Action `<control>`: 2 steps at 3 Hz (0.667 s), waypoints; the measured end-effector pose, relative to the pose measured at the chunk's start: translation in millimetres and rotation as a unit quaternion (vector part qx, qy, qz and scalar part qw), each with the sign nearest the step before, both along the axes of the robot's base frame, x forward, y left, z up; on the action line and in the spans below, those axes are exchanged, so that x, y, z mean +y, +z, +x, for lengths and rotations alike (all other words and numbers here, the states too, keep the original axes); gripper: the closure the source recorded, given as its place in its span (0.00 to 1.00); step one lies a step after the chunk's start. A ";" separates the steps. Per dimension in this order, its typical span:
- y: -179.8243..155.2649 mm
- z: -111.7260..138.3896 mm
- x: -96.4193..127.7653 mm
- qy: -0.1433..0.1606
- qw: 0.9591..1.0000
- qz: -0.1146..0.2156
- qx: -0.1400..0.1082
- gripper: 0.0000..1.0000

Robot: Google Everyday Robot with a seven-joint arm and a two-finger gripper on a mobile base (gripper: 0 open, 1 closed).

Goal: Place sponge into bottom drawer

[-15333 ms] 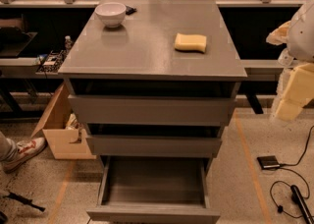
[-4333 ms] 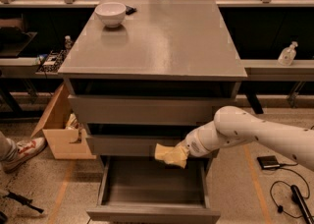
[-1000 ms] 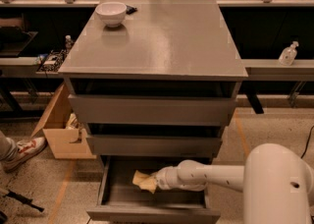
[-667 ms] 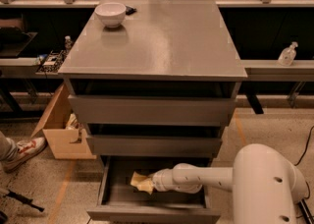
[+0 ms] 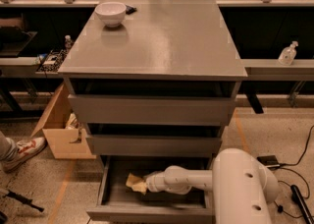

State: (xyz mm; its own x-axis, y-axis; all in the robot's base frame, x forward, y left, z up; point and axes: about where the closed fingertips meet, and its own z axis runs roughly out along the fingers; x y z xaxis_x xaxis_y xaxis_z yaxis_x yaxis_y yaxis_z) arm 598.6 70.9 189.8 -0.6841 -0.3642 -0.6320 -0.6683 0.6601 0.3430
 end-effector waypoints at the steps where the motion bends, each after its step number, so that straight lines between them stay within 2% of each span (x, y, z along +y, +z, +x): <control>1: -1.7 3.5 0.0 -0.003 1.000 0.000 -0.001 0.82; 2: -1.8 2.2 2.1 -0.001 1.000 0.003 0.000 0.51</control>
Offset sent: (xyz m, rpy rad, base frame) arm 0.0045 -0.0005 -0.0019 0.0009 -0.0033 -0.0077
